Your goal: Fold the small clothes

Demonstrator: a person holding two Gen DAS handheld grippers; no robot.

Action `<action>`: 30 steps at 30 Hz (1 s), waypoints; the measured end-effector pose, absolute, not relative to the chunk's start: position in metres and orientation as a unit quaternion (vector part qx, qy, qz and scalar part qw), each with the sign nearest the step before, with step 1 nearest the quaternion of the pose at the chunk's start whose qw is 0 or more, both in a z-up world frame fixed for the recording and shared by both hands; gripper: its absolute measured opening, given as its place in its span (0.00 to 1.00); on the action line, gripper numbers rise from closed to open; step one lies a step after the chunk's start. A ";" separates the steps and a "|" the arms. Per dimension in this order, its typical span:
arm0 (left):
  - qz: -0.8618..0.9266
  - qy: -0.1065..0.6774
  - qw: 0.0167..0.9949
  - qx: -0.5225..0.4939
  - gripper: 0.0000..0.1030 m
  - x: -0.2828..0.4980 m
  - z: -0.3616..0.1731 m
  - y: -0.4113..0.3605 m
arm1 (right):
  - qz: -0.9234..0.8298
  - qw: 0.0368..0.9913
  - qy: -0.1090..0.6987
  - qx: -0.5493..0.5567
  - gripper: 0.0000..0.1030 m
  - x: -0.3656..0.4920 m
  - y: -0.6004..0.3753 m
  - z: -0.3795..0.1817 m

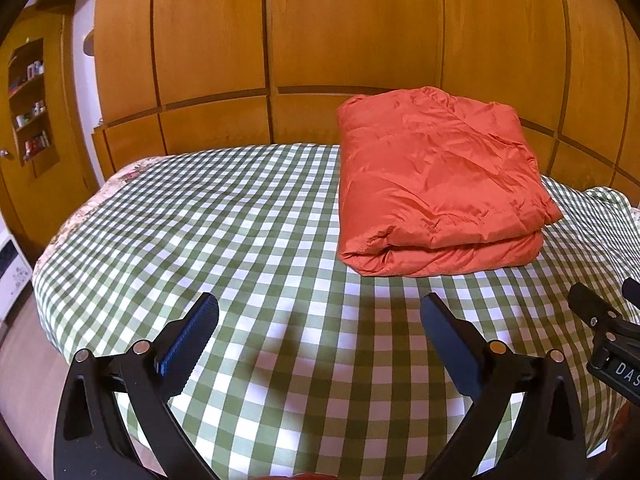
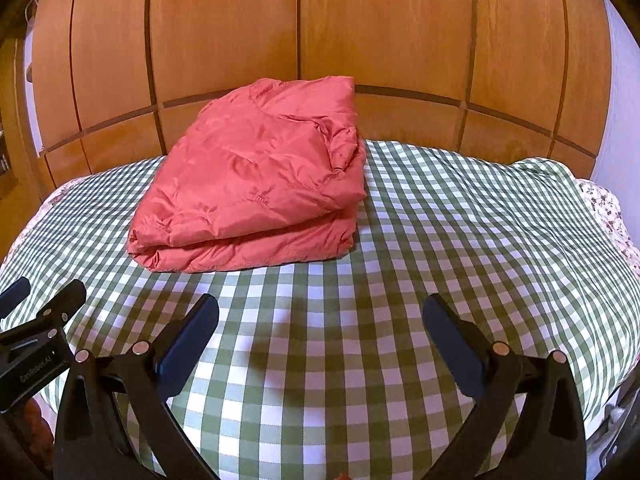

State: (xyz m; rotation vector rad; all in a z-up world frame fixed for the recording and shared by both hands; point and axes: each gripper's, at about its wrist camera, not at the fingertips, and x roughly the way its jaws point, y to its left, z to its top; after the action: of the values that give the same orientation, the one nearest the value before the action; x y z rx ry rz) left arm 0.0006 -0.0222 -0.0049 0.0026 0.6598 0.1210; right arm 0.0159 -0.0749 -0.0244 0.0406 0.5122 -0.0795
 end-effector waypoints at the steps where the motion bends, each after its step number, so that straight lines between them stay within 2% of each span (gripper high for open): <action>1: 0.058 0.324 0.944 0.002 0.97 0.001 -0.005 -0.023 | -0.039 0.967 0.253 0.019 0.98 0.016 -0.075 -0.025; 30: 0.048 0.342 0.938 -0.003 0.97 0.005 -0.012 -0.029 | -0.033 0.963 0.267 0.024 0.98 0.021 -0.079 -0.033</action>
State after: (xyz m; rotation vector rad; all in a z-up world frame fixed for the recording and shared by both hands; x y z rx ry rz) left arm 0.0045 -0.0293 -0.0118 -0.0064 0.6983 0.0982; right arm 0.0206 -0.0794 -0.0330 0.0478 0.5413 -0.0667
